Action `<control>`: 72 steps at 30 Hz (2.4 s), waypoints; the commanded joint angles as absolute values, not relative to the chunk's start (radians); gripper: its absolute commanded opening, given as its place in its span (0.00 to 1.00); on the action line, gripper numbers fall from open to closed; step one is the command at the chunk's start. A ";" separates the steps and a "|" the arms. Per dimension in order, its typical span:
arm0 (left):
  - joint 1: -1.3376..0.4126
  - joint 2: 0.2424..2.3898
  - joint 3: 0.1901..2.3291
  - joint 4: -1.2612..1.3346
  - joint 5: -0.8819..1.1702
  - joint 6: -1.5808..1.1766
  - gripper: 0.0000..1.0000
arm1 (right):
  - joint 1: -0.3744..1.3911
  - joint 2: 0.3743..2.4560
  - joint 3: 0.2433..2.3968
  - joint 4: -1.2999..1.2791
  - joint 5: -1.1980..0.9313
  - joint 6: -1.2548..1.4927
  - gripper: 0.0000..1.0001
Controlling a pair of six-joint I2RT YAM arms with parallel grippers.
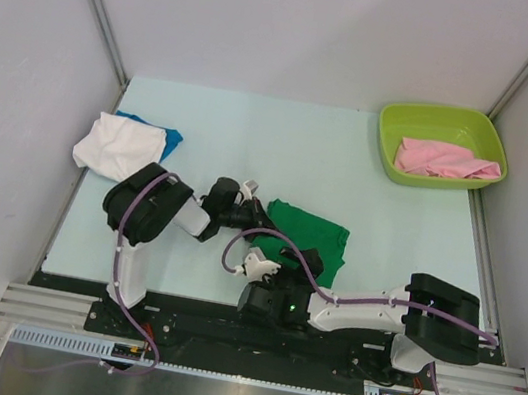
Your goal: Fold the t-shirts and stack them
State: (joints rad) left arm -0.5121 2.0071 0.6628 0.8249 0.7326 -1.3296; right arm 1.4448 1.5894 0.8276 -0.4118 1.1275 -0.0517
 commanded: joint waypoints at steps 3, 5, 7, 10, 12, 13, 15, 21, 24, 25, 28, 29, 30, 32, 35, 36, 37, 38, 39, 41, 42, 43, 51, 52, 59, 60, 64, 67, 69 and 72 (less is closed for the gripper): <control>-0.448 1.822 0.814 0.419 0.692 -1.098 0.00 | 1.457 1.609 0.896 -0.564 1.158 0.250 1.00; -0.425 1.793 0.867 0.321 0.698 -1.051 0.00 | 1.456 1.603 0.917 -0.590 1.149 0.320 1.00; -0.413 1.769 0.911 0.261 0.693 -1.010 0.00 | 1.450 1.585 0.931 -0.627 1.144 0.418 1.00; -0.371 1.752 0.988 0.105 0.690 -0.933 0.00 | 1.436 1.548 0.940 -0.638 1.118 0.492 1.00; -0.351 1.746 1.025 0.034 0.695 -0.873 0.00 | 1.424 1.531 0.946 -0.666 1.112 0.556 1.00; -0.329 1.735 1.057 -0.032 0.695 -0.856 0.00 | 1.405 1.514 0.950 -0.676 1.108 0.578 1.00; -0.304 1.726 1.092 -0.101 0.696 -0.801 0.00 | 1.381 1.496 0.950 -0.709 1.089 0.635 1.00; -0.219 1.695 1.232 -0.417 0.660 -0.638 0.01 | 1.292 1.442 0.950 -0.752 1.052 0.718 1.00; -0.164 1.701 1.308 -0.567 0.641 -0.550 0.00 | 1.253 1.421 0.948 -0.723 1.005 0.735 1.00; -0.131 1.706 1.354 -0.642 0.644 -0.525 0.00 | 1.250 1.419 0.946 -0.706 0.980 0.724 1.00; -0.057 1.715 1.426 -0.757 0.647 -0.447 0.00 | 1.246 1.430 0.946 -0.631 0.942 0.683 1.00; -0.039 1.717 1.443 -0.784 0.652 -0.422 0.00 | 1.246 1.436 0.946 -0.606 0.934 0.674 0.99; -0.020 1.723 1.465 -0.817 0.649 -0.387 0.00 | 1.246 1.449 0.946 -0.595 0.927 0.670 1.00; 0.033 1.742 1.520 -0.886 0.653 -0.339 0.00 | 1.250 1.463 0.946 -0.566 0.897 0.661 1.00; 0.078 1.782 1.603 -0.989 0.624 -0.259 0.00 | 1.264 1.499 0.946 -0.542 0.876 0.653 1.00; 0.090 1.789 1.614 -1.002 0.617 -0.252 0.00 | 1.267 1.506 0.946 -0.535 0.870 0.650 1.00; 0.116 1.790 1.620 -1.000 0.608 -0.247 0.00 | 1.279 1.515 0.948 -0.532 0.862 0.649 0.99; 0.130 1.793 1.621 -0.997 0.607 -0.245 0.00 | 1.285 1.522 0.946 -0.528 0.864 0.650 1.00; 0.143 1.798 1.624 -0.999 0.600 -0.241 0.00 | 1.292 1.526 0.946 -0.525 0.862 0.650 1.00; 0.181 1.812 1.644 -1.009 0.578 -0.230 0.00 | 1.318 1.537 0.946 -0.520 0.864 0.652 1.00; 0.193 1.818 1.652 -1.012 0.572 -0.223 0.00 | 1.328 1.542 0.946 -0.515 0.861 0.652 1.00; 0.213 1.824 1.678 -1.020 0.568 -0.215 0.00 | 1.339 1.546 0.943 -0.508 0.862 0.652 1.00; 0.235 1.848 1.807 -1.092 0.437 -0.124 0.02 | 1.402 1.641 0.908 -0.399 0.844 0.643 1.00; 0.238 1.842 1.815 -1.100 0.437 -0.112 0.01 | 1.404 1.647 0.904 -0.385 0.833 0.637 1.00; 0.262 1.848 1.868 -1.115 0.330 -0.052 0.00 | 1.401 1.626 0.858 -0.272 0.784 0.575 1.00; 0.261 1.850 1.868 -1.111 0.316 -0.042 0.00 | 1.397 1.618 0.847 -0.265 0.779 0.569 1.00; 0.245 1.867 1.894 -1.114 0.286 -0.026 0.00 | 1.390 1.583 0.807 -0.233 0.746 0.555 1.00; 0.247 1.870 1.901 -1.123 0.273 -0.017 0.00 | 1.376 1.559 0.781 -0.204 0.701 0.558 1.00; 0.247 1.865 1.899 -1.114 0.235 -0.011 0.00 | 1.365 1.551 0.776 -0.196 0.684 0.561 1.00; 0.242 1.871 1.898 -1.088 0.215 -0.002 0.00 | 1.358 1.546 0.773 -0.183 0.663 0.555 1.00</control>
State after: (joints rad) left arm 0.2504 1.8778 1.8462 -1.1110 0.2478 -0.0906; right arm 1.3689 1.5833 0.7818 -0.2447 0.6937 0.5617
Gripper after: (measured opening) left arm 0.102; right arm 0.994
